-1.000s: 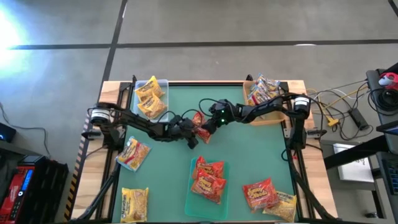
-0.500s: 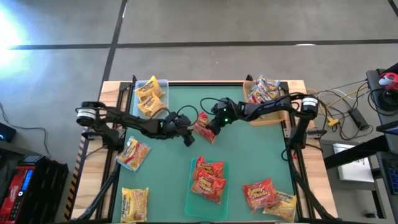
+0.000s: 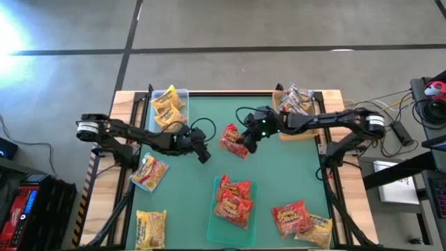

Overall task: Sort Maruchan noodles
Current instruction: Put the red noodle pack into the green bin, then put the blue noodle pack into the yellow bin

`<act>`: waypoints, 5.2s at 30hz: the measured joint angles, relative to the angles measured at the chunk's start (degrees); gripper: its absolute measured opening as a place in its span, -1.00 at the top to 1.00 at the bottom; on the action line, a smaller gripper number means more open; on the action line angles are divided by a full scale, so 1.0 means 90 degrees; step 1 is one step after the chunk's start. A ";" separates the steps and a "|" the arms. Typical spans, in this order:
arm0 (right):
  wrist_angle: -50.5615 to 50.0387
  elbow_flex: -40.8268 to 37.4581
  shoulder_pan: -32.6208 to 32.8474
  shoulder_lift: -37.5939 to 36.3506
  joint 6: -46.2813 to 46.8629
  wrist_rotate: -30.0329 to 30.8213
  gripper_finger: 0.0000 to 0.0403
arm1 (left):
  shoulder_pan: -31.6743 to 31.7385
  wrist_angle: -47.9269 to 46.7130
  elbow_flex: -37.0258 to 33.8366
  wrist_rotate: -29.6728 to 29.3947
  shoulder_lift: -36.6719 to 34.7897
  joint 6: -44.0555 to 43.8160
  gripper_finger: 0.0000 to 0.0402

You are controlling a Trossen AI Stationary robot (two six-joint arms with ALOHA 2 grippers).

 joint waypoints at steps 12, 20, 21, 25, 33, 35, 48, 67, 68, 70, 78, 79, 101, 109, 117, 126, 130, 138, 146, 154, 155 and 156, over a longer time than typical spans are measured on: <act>0.0197 -0.0028 0.2044 -0.0809 0.0437 0.0159 0.49 | -0.0002 0.0492 -0.0994 -0.0007 -0.0783 -0.0574 0.17; 0.1191 -0.0026 0.3586 -0.0405 0.0965 0.0857 0.49 | -0.0002 0.0694 -0.1188 -0.0010 -0.0922 -0.0618 0.17; 0.1397 -0.0024 0.3737 -0.0299 0.1068 0.1025 0.49 | -0.0002 0.0690 -0.1188 -0.0010 -0.0930 -0.0588 0.17; 0.1751 0.0047 0.4177 0.0243 0.1358 0.1538 0.49 | -0.0002 0.0733 -0.1092 -0.0002 -0.0899 -0.0458 0.17; 0.1825 0.0677 0.4460 0.1443 0.1884 0.1777 0.49 | -0.0054 0.0706 -0.0835 0.0216 -0.1020 -0.0232 0.17; 0.1598 0.0841 0.4502 0.1600 0.1832 0.1788 0.49 | -0.0091 0.0753 -0.0778 0.0223 -0.1025 -0.0170 0.17; 0.0063 0.1971 0.4662 0.2544 0.2042 0.1777 0.42 | -0.0226 0.0683 -0.0871 0.0487 -0.1363 -0.0120 0.17; -0.1660 0.2856 0.4819 0.2121 0.1588 0.1844 -0.10 | -0.0272 0.0169 -0.0672 0.1106 -0.2073 0.0056 0.17; -0.1858 0.2869 0.4819 0.2064 0.1492 0.1861 -0.11 | -0.0281 0.0101 -0.0632 0.1124 -0.2146 0.0060 0.17; -0.1674 0.2991 0.4819 0.2007 0.1155 0.2109 -0.14 | -0.0311 -0.0257 -0.0673 0.1194 -0.2353 0.0038 0.17; -0.2227 0.2849 0.4475 0.1753 0.0008 0.3520 -0.15 | -0.0944 -0.1419 -0.0676 0.2129 -0.2941 -0.1131 0.17; -0.2193 0.2824 0.4408 0.1722 -0.0115 0.3566 -0.15 | -0.1104 -0.1599 -0.0660 0.2166 -0.2962 -0.1348 0.17; -0.3592 0.2559 0.3277 0.1322 -0.1922 0.3609 -0.15 | -0.3792 -0.7044 0.0070 0.2230 -0.2732 -0.6424 0.17; -0.3554 0.1569 0.3234 0.0487 -0.1650 0.3699 -0.15 | -0.3802 -0.6969 0.0056 0.2348 -0.2625 -0.6421 0.17; -0.3086 0.0483 0.3231 -0.0860 -0.0777 0.4223 -0.15 | -0.3608 -0.6971 0.0056 0.2344 -0.2177 -0.6533 0.17; -0.2593 -0.0154 0.3231 -0.1698 -0.0653 0.4279 -0.15 | -0.3550 -0.6992 0.0053 0.2962 -0.1669 -0.6895 0.17; -0.2597 -0.0259 0.3231 -0.1730 -0.0657 0.4279 -0.15 | -0.3550 -0.6990 0.0053 0.2999 -0.1364 -0.6953 0.17; -0.2602 -0.0291 0.3231 -0.1670 -0.0732 0.4277 -0.15 | -0.3500 -0.6695 0.0067 0.3041 -0.0739 -0.6840 0.17; -0.2596 -0.0291 0.3231 -0.1675 -0.0729 0.4276 -0.15 | -0.3349 -0.5866 0.0063 0.2946 -0.0382 -0.6147 0.17; -0.2591 -0.0289 0.3231 -0.1675 -0.0729 0.4276 -0.15 | -0.3024 -0.5380 0.0480 0.2303 -0.0257 -0.5250 0.17; -0.2590 -0.0289 0.3231 -0.1675 -0.0729 0.4276 -0.15 | -0.2984 -0.5349 0.0552 0.2183 -0.0252 -0.5075 0.17; -0.2600 -0.0289 0.3231 -0.1675 -0.0725 0.4276 -0.15 | -0.2925 -0.5254 0.0611 0.2090 -0.0252 -0.4876 0.17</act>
